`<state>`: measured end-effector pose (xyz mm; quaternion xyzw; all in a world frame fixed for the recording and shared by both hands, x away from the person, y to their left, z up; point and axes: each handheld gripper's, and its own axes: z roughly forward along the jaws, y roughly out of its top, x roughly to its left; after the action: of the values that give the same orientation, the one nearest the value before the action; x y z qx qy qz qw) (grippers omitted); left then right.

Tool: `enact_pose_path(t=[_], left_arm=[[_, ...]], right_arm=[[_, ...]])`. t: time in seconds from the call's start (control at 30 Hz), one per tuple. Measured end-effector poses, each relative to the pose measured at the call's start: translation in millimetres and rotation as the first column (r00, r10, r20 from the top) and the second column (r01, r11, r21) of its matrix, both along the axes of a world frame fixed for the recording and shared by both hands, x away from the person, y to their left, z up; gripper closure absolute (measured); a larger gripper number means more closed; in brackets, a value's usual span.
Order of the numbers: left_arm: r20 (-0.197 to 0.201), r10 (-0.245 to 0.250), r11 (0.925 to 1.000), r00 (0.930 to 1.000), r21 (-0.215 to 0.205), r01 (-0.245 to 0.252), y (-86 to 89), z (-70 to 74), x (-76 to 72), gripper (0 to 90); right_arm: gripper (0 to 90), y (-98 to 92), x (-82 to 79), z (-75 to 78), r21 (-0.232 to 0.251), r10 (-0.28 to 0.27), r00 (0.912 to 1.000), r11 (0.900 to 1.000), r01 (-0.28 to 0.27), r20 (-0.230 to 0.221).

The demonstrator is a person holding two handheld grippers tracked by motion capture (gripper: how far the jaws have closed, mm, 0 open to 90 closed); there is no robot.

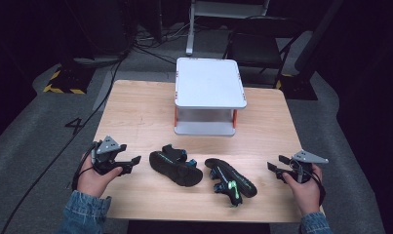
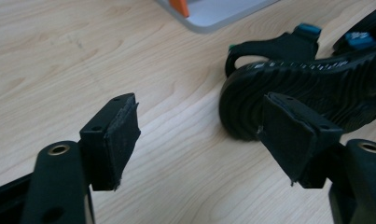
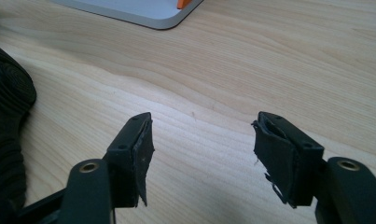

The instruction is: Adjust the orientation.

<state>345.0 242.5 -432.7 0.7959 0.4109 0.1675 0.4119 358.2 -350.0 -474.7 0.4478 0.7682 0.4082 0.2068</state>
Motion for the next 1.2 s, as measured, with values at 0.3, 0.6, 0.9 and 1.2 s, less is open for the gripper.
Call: enact_pose_path(t=[0.3,0.6,0.9,1.2], left_arm=[[0.031,-0.057,0.9978,0.9979,-0.034,0.058,-41.0,6.2,11.6,45.8],[0.016,-0.099,0.9950,0.9950,-0.012,0.099,-72.9,-3.0,23.7,42.9],[-0.019,-0.110,0.9940,0.9938,0.002,0.110,-80.6,-18.4,29.3,44.7],[-0.024,-0.106,0.9944,0.9941,0.004,0.106,-74.1,-16.0,21.2,45.1]], right_arm=[[38.0,-4.5,-10.5,2.0,-0.011,-0.020,0.9998,1.000,0.020,0.000],[37.9,-4.4,-11.9,0.8,-0.009,-0.018,0.9998,1.000,0.018,-0.004],[37.7,-1.8,-11.9,0.1,-0.005,-0.015,0.9998,1.000,0.015,-0.012],[37.1,-1.3,-9.2,4.5,0.027,0.002,1.0000,1.000,-0.001,-0.009]])
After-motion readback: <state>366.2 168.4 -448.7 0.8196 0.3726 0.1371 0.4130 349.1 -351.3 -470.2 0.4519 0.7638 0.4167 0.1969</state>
